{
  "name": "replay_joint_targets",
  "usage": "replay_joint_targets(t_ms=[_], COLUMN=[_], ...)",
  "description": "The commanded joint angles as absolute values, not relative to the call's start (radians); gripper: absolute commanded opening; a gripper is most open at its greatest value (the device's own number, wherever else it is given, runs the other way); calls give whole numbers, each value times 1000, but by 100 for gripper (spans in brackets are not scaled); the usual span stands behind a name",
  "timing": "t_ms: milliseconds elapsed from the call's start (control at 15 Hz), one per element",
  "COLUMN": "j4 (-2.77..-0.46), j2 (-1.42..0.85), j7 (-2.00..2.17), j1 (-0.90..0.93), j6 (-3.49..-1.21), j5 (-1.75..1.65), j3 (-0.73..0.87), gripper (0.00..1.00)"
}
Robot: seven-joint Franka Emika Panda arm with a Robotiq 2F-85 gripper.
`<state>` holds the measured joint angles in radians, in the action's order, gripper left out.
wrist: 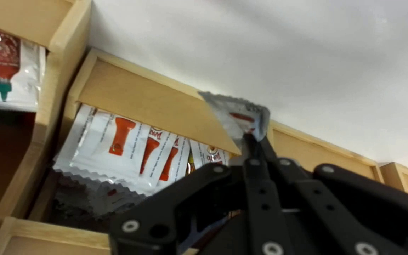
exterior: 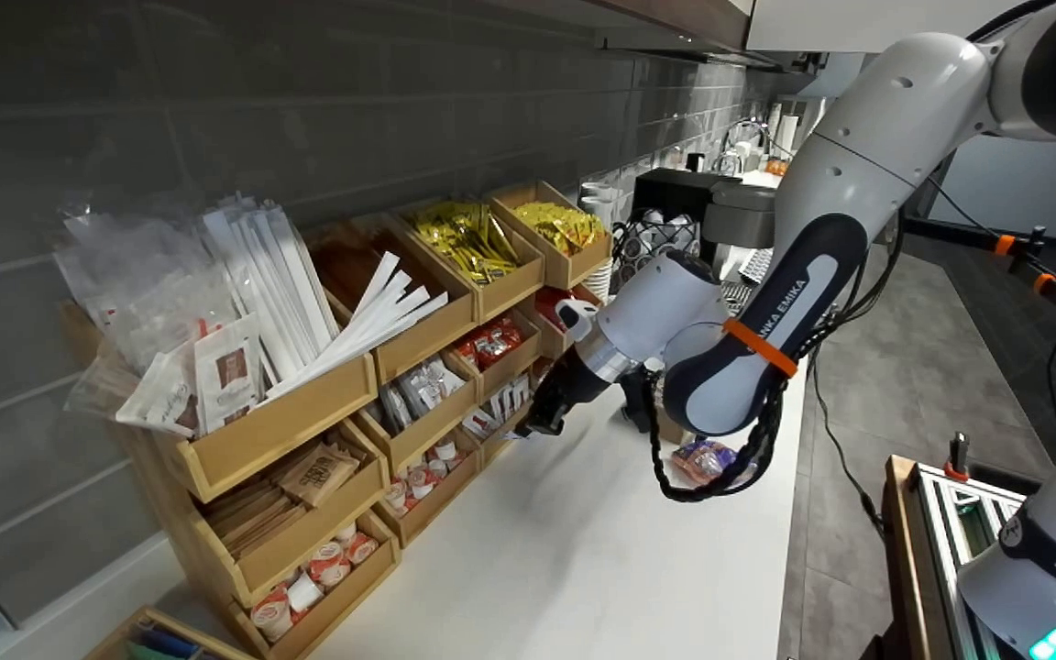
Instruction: Put the tomato sauce pack that is on the counter, next to the others
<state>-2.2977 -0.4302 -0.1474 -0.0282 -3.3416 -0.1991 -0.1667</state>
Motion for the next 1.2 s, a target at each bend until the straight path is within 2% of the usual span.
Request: replay_joint_targets(t_ms=[0, 667, 1133], j4=[-2381, -2398, -2351], j2=[-360, -416, -488], j7=[-99, -85, -66], j1=[-66, 54, 163], j6=[-3355, -3592, -3657], j5=[-179, -42, 82], j3=[-201, -96, -46], gripper=[0, 0, 0])
